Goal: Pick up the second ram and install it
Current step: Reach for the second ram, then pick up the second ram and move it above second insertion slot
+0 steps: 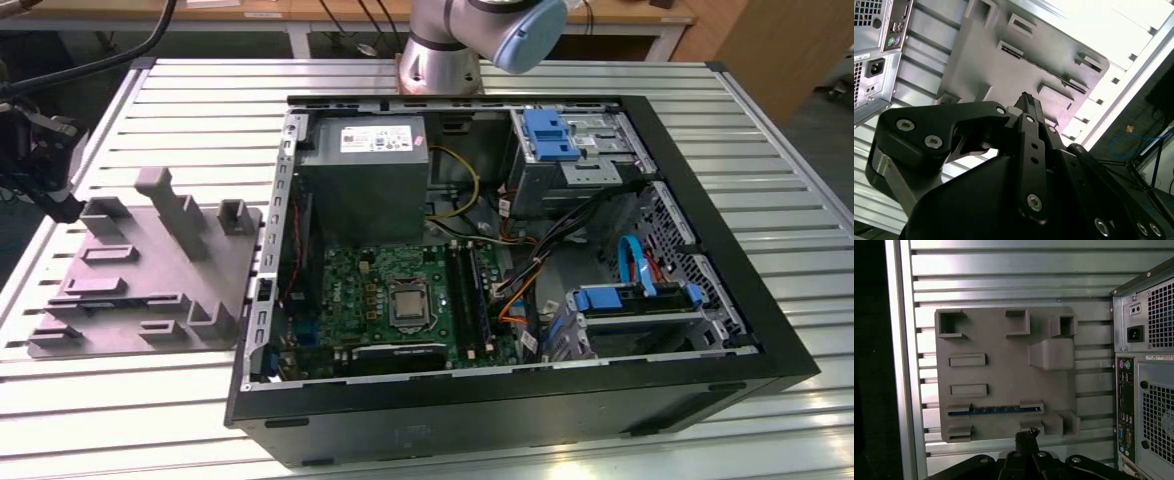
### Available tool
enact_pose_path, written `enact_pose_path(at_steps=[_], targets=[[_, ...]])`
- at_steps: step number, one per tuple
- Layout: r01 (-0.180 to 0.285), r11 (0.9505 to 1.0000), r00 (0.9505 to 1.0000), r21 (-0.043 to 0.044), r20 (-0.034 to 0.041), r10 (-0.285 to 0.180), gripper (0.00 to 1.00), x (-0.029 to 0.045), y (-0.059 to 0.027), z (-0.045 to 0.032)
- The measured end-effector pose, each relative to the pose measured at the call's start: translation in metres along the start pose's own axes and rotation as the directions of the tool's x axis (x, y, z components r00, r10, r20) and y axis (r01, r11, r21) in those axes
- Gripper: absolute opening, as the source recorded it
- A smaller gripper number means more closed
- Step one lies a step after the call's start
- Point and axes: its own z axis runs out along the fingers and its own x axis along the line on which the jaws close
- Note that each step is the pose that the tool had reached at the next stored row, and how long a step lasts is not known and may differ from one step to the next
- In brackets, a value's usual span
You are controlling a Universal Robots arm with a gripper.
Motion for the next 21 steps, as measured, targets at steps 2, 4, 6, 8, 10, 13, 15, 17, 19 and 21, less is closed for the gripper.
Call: enact_pose_path(at_steps=[2,4,6,8,10,13,15,17,19,21], targets=[[0.0,1.0,1.0,0.0,0.0,0.0,0.1,0.0022,-0.0001,0.0025],[0.0,1.0,1.0,0.0001,-0.0001,0.0,0.1,0.0034,-0.0001,0.0048],[0.0,1.0,1.0,0.0,0.0,0.0,0.1,0.0038,-0.0001,0.0072],[0.0,1.0,1.0,0.0002,-0.0002,0.0,0.1,0.004,0.0,0.008],[0.0,1.0,1.0,0.0001,-0.0001,0.0,0.1,0.004,0.0,0.0084],[0.0,1.0,1.0,0.0001,-0.0001,0.0,0.1,0.004,0.0,0.0086],[0.0,1.0,1.0,0.0001,-0.0001,0.0,0.1,0.004,0.0,0.0086],[0.0,1.0,1.0,0.0001,-0.0001,0.0,0.1,0.004,0.0,0.0086],[0.0,1.0,1.0,0.0001,-0.0001,0.0,0.1,0.004,0.0,0.0087],[0.0,1.0,1.0,0.0,0.0,0.0,0.1,0.004,0.0,0.0087]])
